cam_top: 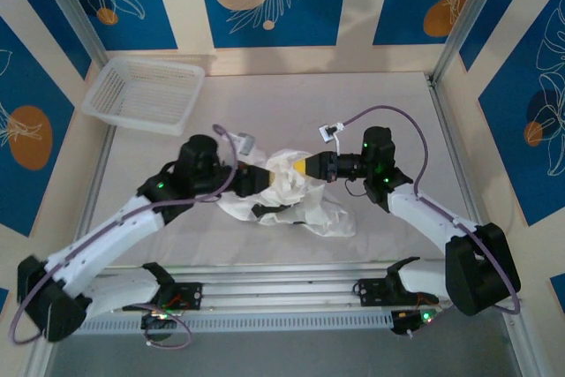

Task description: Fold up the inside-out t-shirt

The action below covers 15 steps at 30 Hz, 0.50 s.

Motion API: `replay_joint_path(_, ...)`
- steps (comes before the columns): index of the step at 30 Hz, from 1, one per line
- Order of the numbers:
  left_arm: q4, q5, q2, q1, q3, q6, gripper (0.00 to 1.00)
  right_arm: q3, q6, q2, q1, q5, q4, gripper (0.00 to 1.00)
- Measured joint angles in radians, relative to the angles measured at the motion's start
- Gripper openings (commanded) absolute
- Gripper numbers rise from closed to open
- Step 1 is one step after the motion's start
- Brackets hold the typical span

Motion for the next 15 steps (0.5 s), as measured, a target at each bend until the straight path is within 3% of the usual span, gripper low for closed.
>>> replay_joint_path(6, -0.024, -0.043, 0.184, -0.009, 0.055, -0.012, 0.38, 0.001, 0.000, -0.005, -0.001, 0.004, -0.021, 0.00)
replay_joint_path(12, -0.026, 0.042, 0.310, -0.009, 0.134, 0.013, 0.41, 0.001, 0.000, -0.016, -0.001, 0.012, -0.038, 0.00)
replay_joint_path(15, -0.020, 0.061, 0.329, -0.009, 0.136, 0.013, 0.36, 0.001, 0.000, -0.016, -0.001, 0.016, -0.048, 0.00)
